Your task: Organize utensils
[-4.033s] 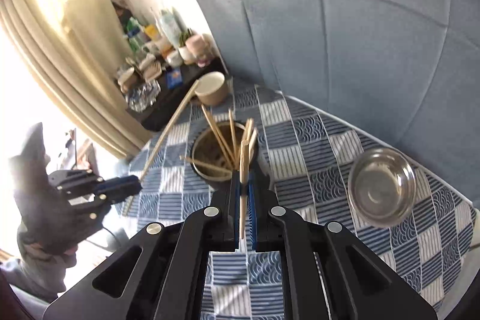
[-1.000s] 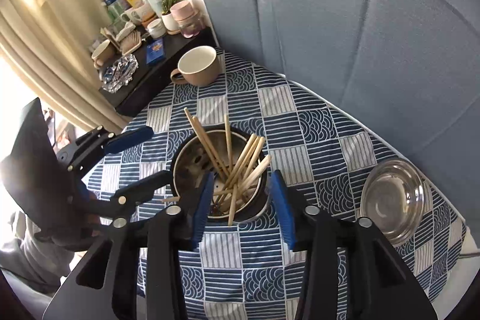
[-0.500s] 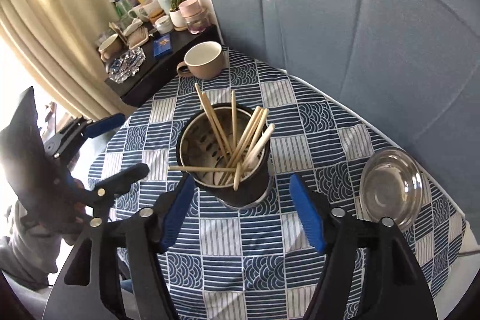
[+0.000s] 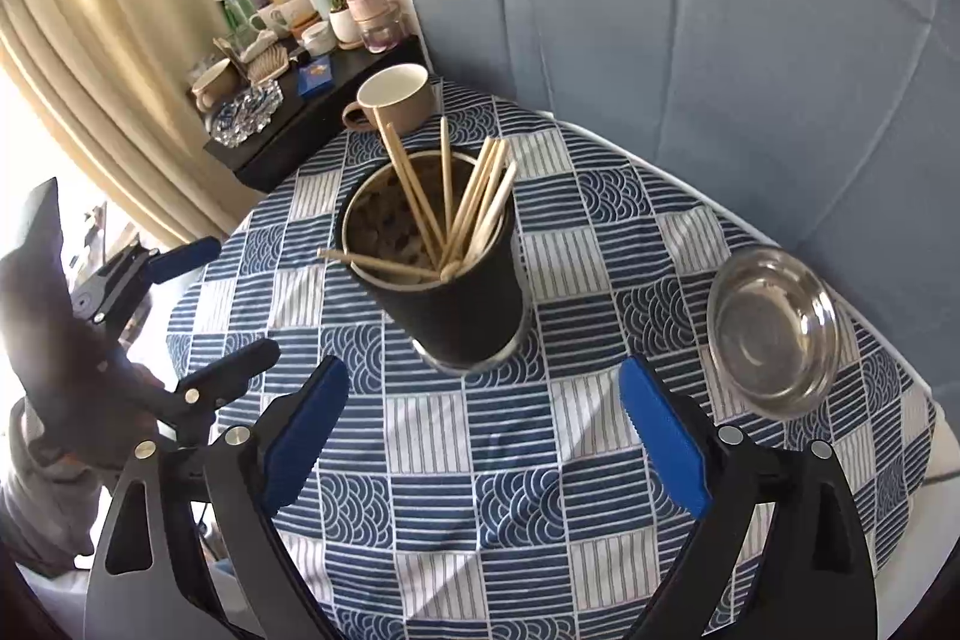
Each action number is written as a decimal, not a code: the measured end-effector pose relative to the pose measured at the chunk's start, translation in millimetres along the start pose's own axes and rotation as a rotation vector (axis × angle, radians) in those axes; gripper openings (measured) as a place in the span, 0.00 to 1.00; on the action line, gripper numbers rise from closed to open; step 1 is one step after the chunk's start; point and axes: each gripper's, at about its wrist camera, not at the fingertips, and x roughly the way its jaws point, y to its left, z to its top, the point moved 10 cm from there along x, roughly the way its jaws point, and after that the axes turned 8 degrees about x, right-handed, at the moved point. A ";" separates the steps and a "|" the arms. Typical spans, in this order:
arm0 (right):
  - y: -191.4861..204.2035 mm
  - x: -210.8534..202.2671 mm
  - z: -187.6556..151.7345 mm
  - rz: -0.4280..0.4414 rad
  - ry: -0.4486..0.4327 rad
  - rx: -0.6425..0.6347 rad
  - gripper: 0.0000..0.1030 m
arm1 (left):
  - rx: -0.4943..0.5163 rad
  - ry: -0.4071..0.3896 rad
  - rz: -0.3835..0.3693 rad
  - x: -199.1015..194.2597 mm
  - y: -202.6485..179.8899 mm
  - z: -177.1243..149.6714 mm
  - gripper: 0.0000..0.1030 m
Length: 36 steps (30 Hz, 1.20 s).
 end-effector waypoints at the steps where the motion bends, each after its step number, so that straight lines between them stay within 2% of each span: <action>1: 1.2 -0.8 -3.2 0.015 -0.001 -0.001 0.85 | -0.004 0.016 0.007 0.2 -1.0 -3.7 0.94; 4: 2.7 -5.8 -10.4 0.051 -0.028 0.000 0.87 | -0.018 0.040 0.028 -1.7 -2.9 -9.9 0.94; 10: 9.8 -29.0 -22.3 0.101 -0.124 -0.040 0.91 | -0.046 0.032 0.093 -13.2 -2.2 -12.9 0.94; 15: 13.2 -52.9 -35.6 0.097 -0.205 -0.048 0.92 | -0.071 0.067 0.127 -33.8 -9.7 -17.9 0.94; 21: 11.6 -62.0 -64.0 0.072 -0.200 -0.035 0.92 | -0.114 0.117 0.110 -51.7 -30.2 -29.7 0.94; 24: 10.6 -68.8 -72.9 0.063 -0.236 0.007 0.92 | -0.109 0.168 0.115 -55.9 -38.9 -40.5 0.94; 27: 8.1 -71.0 -80.3 0.080 -0.248 0.077 0.92 | -0.069 0.165 0.157 -64.6 -44.7 -44.1 0.94; 29: 6.8 -70.1 -87.7 0.081 -0.243 0.113 0.92 | -0.069 0.151 0.154 -71.2 -49.9 -45.3 0.94; 32: 3.9 -67.9 -96.6 0.072 -0.230 0.144 0.92 | -0.058 0.132 0.154 -76.5 -53.7 -44.4 0.94; 36: 3.8 -63.6 -107.2 0.063 -0.216 0.151 0.92 | -0.062 0.146 0.205 -78.2 -50.6 -46.3 0.94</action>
